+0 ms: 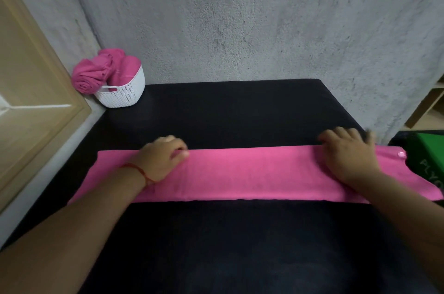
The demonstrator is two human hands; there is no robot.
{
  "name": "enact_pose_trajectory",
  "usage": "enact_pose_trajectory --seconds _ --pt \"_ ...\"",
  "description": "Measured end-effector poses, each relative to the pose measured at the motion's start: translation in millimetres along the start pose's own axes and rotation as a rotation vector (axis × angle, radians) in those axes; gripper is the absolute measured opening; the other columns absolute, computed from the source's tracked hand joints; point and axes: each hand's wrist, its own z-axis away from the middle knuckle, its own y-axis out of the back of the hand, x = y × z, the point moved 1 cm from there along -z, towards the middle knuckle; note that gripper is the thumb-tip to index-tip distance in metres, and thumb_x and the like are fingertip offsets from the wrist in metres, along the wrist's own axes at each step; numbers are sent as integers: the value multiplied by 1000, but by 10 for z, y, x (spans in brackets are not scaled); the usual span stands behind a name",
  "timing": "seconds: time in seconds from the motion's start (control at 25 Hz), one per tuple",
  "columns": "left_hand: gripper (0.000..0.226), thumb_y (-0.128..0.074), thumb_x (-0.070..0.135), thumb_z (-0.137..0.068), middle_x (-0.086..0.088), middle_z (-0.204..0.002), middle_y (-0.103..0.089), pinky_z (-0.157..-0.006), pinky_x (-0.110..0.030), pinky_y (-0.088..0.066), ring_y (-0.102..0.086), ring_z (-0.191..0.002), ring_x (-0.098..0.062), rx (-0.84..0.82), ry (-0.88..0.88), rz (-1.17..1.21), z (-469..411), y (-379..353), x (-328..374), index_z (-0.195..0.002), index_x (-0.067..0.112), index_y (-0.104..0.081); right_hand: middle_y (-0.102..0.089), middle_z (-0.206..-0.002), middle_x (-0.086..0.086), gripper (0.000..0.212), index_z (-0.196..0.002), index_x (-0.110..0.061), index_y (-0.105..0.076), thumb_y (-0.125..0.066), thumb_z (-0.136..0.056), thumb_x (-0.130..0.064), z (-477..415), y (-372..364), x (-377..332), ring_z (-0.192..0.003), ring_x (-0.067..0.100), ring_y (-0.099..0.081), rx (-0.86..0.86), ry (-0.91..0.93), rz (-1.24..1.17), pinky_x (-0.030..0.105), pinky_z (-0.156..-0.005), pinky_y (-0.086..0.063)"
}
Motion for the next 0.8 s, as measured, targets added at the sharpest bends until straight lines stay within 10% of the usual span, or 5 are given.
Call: enact_pose_trajectory --seconds 0.16,0.8 --pt "16 -51 50 -101 16 -103 -54 -91 -43 -45 -49 -102 -13 59 -49 121 -151 -207 530 -103 38 -62 -62 -121 -10 46 -127 -35 -64 -36 -99 -58 -6 -40 -820 -109 20 -57 -149 311 -242 52 -108 -41" --pt "17 -50 48 -103 16 -95 -56 -84 -44 -50 -53 -93 -14 202 -52 152 -166 -354 571 -95 32 -53 -58 -117 -13 15 -114 -35 -59 -53 -103 -43 -16 -229 -915 -108 18 -52 -107 88 -461 46 -102 -43"
